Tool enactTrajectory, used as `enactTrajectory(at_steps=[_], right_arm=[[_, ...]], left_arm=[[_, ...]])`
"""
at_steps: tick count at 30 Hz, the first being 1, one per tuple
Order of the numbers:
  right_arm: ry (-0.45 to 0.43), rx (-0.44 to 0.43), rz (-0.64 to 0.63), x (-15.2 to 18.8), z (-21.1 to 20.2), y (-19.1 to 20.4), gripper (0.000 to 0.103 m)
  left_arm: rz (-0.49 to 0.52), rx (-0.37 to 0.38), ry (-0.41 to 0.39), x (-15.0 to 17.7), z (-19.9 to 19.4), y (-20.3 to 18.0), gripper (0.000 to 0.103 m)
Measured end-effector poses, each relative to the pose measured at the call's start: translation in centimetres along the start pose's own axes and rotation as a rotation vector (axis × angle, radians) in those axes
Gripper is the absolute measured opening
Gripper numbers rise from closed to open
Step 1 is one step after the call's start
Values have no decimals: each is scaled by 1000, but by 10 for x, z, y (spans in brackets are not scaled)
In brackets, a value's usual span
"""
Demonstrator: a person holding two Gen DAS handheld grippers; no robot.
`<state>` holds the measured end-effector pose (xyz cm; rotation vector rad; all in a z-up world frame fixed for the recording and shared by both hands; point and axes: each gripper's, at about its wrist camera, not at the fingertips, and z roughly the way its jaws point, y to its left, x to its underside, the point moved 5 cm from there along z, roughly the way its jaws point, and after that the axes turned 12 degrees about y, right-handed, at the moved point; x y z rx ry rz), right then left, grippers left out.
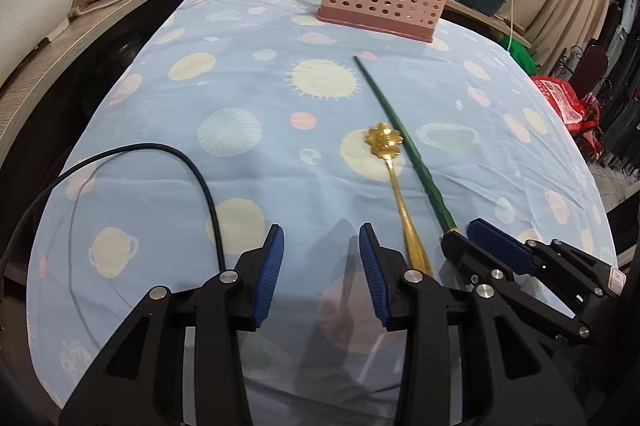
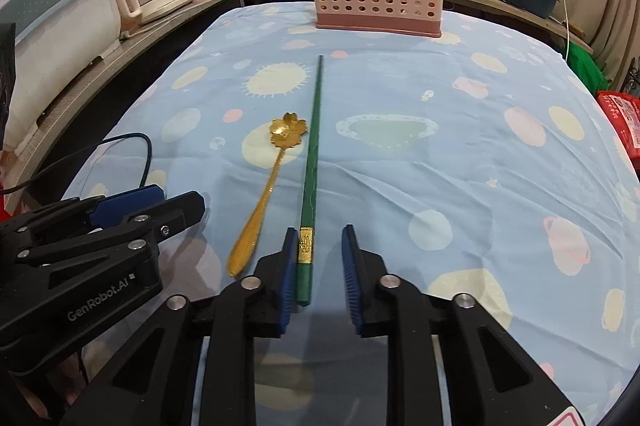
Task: Organize utensils
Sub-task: 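Close right tool on the last green chopstick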
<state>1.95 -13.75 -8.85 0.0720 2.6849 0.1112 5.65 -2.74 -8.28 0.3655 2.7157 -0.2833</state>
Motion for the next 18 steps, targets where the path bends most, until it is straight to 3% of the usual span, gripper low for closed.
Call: enactTrajectory(at_steps=[3, 9, 18], right_arm=[[-3, 7, 11, 3, -2, -7, 8], [-12, 12, 36, 7, -6, -17, 7], [-18, 17, 59, 9, -8, -25, 7]], left_arm=[[13, 14, 3, 2, -1, -6, 39], [44, 40, -1, 5, -5, -20, 49], [65, 48, 35, 10, 5, -32, 50]])
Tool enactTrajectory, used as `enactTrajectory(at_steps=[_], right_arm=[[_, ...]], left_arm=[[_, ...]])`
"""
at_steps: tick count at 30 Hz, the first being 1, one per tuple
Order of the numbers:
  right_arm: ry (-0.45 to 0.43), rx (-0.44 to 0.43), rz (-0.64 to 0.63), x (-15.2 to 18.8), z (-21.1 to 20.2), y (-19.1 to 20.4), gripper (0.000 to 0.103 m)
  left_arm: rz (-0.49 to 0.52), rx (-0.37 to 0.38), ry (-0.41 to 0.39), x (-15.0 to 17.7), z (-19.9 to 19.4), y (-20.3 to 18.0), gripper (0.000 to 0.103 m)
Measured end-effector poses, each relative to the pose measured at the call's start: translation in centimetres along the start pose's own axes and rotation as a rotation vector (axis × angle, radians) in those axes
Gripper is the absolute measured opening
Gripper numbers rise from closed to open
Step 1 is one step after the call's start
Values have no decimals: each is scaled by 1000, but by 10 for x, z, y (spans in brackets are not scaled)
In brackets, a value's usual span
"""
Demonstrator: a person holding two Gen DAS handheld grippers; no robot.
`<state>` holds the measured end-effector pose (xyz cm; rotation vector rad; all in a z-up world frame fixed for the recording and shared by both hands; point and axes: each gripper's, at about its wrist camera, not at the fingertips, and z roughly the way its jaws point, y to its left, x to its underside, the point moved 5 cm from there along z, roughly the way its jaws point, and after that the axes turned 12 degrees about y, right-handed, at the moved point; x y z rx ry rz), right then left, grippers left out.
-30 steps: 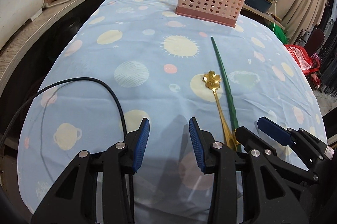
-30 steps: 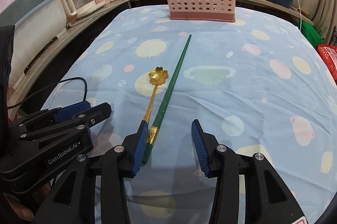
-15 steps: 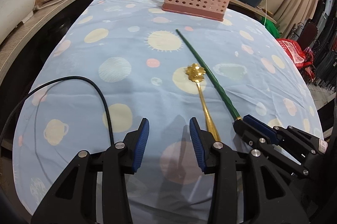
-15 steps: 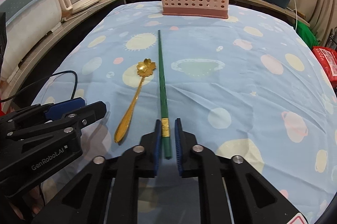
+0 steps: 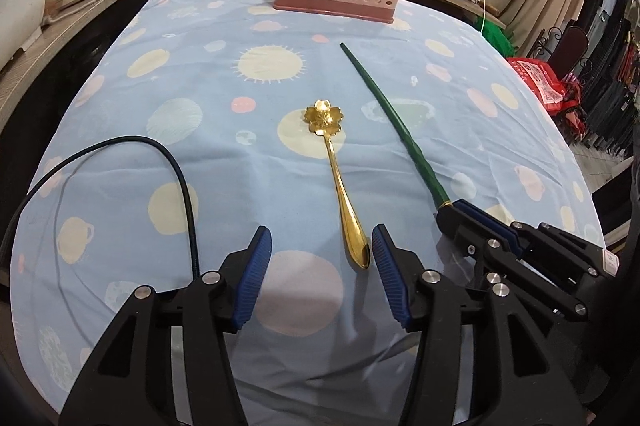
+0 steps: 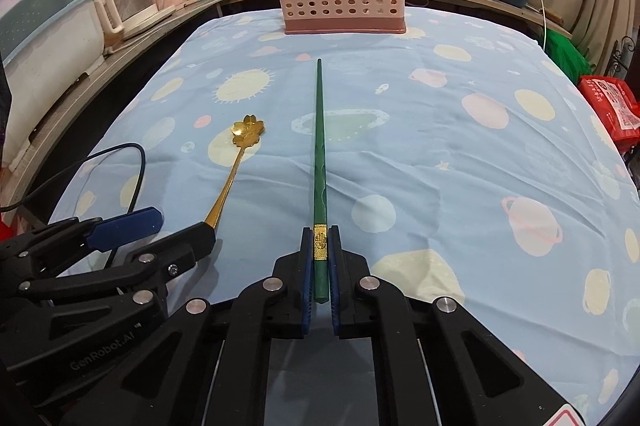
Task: Organize utensils
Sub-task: 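Close right tool on the last green chopstick, then close left tool on the gold spoon handle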
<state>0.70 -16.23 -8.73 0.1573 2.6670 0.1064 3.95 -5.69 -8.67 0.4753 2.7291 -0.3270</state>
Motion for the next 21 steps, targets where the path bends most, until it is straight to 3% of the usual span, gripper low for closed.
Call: enactTrajectory(at_steps=[4, 14, 21], right_arm=[[-1, -2, 2, 1, 0, 0, 7], [-3, -6, 5, 1, -2, 0, 7], [-14, -15, 5, 0, -6, 0, 7]], left_arm=[[13, -4, 0, 1, 1, -2, 47], [27, 28, 7, 1, 2, -5, 12], [28, 37, -2, -1, -2, -6, 10]])
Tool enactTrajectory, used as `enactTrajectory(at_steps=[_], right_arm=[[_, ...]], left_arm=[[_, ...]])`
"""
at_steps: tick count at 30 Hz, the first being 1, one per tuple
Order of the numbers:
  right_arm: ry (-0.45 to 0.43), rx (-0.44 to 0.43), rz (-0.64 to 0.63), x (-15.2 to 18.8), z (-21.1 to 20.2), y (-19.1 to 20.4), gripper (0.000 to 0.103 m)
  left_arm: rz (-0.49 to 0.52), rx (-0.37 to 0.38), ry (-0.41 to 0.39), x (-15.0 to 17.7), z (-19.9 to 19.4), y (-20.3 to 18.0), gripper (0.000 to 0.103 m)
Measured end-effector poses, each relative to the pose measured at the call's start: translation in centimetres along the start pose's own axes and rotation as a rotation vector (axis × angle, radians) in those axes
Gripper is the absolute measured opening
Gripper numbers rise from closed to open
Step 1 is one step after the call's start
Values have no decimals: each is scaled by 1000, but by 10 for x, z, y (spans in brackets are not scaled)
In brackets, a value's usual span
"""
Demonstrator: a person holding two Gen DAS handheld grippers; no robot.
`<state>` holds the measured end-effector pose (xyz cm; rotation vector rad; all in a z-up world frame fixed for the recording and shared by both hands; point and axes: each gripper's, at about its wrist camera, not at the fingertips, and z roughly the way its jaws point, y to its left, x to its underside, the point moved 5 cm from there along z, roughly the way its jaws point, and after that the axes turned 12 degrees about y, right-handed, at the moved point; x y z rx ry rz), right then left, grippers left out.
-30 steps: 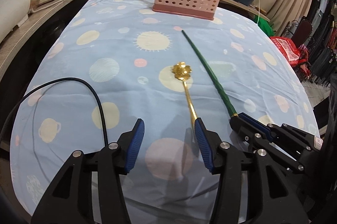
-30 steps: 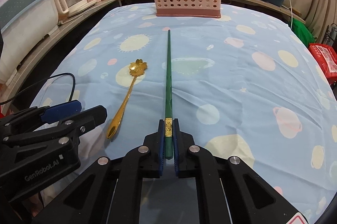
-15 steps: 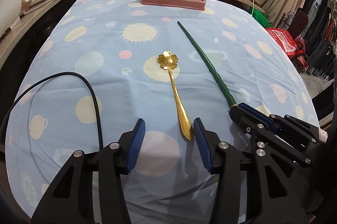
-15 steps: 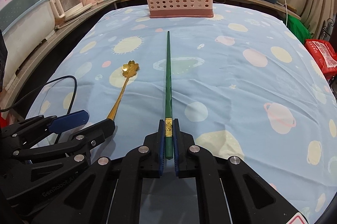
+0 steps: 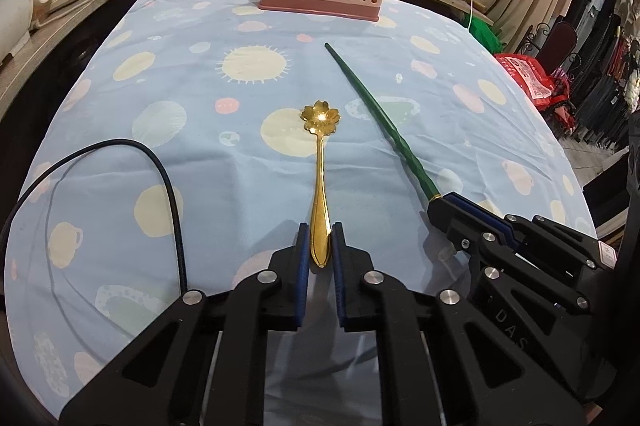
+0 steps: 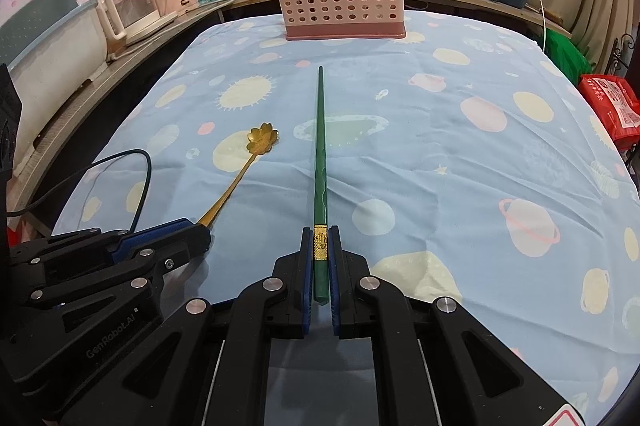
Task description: Organize utensils
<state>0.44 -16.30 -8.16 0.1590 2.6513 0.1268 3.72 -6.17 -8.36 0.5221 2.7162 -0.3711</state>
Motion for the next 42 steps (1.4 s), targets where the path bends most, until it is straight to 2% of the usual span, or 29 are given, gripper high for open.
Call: enactTrajectory(at_steps=[17, 20, 22, 36, 39, 42], right_arm=[[-134, -27, 36, -39, -49, -12, 7], [-159, -31, 43, -49, -57, -13, 7], [-174, -37, 48, -56, -61, -14, 7], [-288, -52, 68, -102, -95, -25, 7], [-297, -53, 77, -107, -98, -29, 7], [-288, -54, 84, -104, -95, -32, 7]], left_arm=[[-25, 20, -136, -44, -52, 9, 10], [-22, 20, -160, -56, -60, 8, 8], [-20, 22, -175, -64, -65, 8, 2], [-5, 8, -280, -117, -97, 12, 0], [-13, 4, -286, -123, -98, 16, 0], [-29, 2, -254, -119, -88, 24, 0]])
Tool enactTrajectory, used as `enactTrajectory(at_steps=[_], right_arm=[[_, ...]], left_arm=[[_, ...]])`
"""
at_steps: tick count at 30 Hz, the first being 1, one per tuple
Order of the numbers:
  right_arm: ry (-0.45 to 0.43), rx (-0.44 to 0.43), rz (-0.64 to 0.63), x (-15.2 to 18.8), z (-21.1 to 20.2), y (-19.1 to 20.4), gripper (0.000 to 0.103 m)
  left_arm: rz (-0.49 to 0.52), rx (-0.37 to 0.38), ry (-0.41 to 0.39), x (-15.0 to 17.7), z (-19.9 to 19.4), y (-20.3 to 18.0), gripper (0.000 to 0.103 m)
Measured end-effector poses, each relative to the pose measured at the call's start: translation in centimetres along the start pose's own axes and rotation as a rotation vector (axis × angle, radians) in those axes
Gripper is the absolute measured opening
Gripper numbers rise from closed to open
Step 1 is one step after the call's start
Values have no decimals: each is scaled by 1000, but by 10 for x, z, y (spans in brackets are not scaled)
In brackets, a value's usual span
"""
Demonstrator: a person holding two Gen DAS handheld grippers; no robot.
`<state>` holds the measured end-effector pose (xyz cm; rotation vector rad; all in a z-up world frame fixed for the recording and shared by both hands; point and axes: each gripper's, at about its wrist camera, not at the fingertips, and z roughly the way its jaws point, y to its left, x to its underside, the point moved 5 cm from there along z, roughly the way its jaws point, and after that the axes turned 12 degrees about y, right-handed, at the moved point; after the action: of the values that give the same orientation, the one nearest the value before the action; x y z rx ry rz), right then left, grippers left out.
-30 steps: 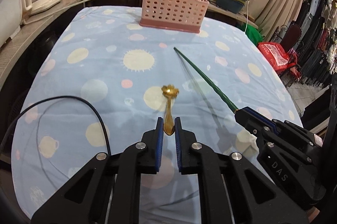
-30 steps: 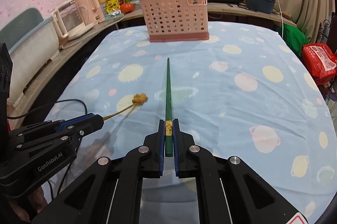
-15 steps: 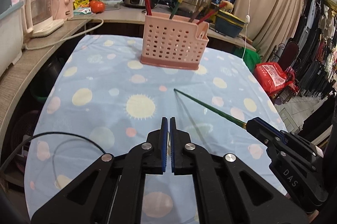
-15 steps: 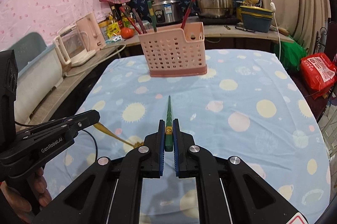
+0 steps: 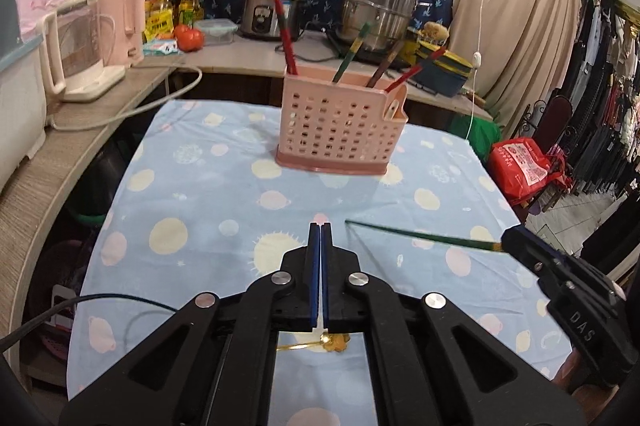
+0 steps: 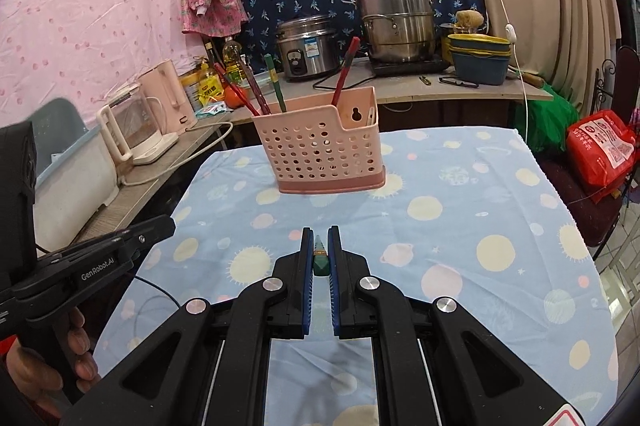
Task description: Organize utensils
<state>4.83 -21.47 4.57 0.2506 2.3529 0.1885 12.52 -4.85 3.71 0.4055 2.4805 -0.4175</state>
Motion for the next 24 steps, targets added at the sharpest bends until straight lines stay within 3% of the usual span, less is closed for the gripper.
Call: enactTrajectory(at_steps=[7, 10, 14, 19, 24], right_arm=[[76, -12, 11, 29, 13, 0, 7], [109, -12, 6, 42, 19, 2, 7], [137, -11, 7, 53, 25, 2, 7], [142, -8, 3, 54, 26, 3, 7], [148, -7, 5, 55, 27, 3, 7]], left_arm=[[-45, -12, 153, 50, 39, 27, 1], [-63, -19, 208, 70, 53, 38, 7], [-99, -30, 230, 85, 63, 50, 22], [-101, -37, 243, 91, 72, 54, 25], [-92, -36, 237, 90, 73, 49, 35]])
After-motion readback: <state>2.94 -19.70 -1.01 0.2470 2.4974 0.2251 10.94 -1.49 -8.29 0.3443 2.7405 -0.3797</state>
